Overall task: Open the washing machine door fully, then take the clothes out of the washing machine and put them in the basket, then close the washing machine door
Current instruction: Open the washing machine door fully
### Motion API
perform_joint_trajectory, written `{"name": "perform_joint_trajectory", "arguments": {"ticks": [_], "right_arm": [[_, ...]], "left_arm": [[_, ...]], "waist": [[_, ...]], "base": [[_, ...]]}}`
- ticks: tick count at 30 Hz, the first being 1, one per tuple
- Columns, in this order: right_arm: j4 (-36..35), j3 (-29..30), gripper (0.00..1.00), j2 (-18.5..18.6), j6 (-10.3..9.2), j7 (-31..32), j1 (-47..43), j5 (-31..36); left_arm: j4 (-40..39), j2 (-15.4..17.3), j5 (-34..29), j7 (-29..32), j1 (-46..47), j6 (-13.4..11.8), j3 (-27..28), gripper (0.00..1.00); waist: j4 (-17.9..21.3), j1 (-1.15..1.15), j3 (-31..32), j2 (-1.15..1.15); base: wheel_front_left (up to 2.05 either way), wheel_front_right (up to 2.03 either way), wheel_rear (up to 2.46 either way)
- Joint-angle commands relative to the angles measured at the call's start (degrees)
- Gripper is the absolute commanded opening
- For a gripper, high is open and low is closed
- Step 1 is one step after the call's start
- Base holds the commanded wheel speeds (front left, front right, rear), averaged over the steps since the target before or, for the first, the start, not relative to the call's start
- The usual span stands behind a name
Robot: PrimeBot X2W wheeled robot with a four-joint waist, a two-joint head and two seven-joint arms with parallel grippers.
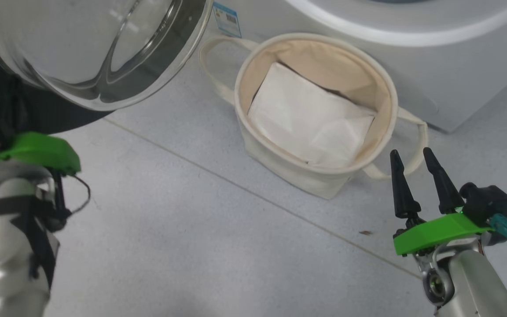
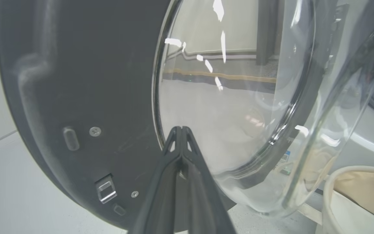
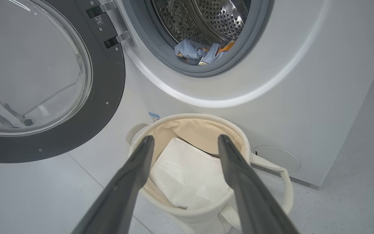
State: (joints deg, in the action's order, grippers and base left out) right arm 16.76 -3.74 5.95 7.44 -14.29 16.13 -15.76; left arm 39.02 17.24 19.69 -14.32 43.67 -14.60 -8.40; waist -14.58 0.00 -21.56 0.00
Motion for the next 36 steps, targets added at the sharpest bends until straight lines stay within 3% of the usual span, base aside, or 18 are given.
{"name": "perform_joint_trajectory", "arguments": {"ticks": [1,8,17,22,30,31,32,36], "right_arm": [[-1.59,-1.36,1.0,-0.76,0.05,-0.71,0.69,-0.5],[-1.65,-1.98,1.0,-2.17,0.05,-0.71,0.19,-2.07],[-2.99,-3.8,1.0,-2.93,0.05,-0.71,-2.49,-3.9],[-6.77,-2.69,1.0,-3.03,0.05,-0.71,-4.18,-3.92],[-11.11,0.44,1.0,-3.06,0.05,-0.71,-8.33,-3.71],[-11.05,0.95,1.0,-3.06,0.05,-0.71,-8.72,-3.89],[-10.83,1.52,1.0,-3.06,0.05,-0.71,-9.06,-3.96],[-9.26,3.43,1.0,-3.06,0.05,-0.71,-9.59,-3.06]], "left_arm": [[-3.06,2.46,-1.14,-0.67,-1.36,-0.12,1.22,0.0],[-13.57,-1.71,-3.41,-0.68,-7.88,1.09,-3.38,0.0],[-22.87,-4.88,-3.76,2.54,-15.79,5.38,-11.53,0.0],[-25.27,-6.4,-2.4,3.41,-19.9,7.13,-14.29,0.0],[-23.41,-8.21,-2.8,1.22,-24.16,7.67,-17.37,0.0],[-23.26,-8.55,-2.91,0.75,-24.57,7.83,-17.7,0.2],[-23.12,-8.95,-2.71,0.35,-25.04,8.17,-17.85,0.99],[-21.4,-9.68,-2.53,-0.45,-26.57,8.56,-17.53,1.0]], "waist": [[0.39,0.0,1.49,0.0],[1.65,0.0,6.92,0.0],[4.91,0.0,14.23,0.0],[6.99,0.0,15.73,0.0],[10.93,0.0,16.7,0.0],[11.38,0.0,16.69,0.0],[11.78,0.0,16.63,0.0],[13.22,0.0,16.13,0.0]], "base": [[0.0,0.0,0.0],[0.0,0.0,0.0],[0.0,0.0,0.0],[0.0,0.0,0.0],[0.0,0.0,0.0],[0.0,0.0,0.0],[0.0,0.0,0.0],[0.0,0.0,0.0]]}}
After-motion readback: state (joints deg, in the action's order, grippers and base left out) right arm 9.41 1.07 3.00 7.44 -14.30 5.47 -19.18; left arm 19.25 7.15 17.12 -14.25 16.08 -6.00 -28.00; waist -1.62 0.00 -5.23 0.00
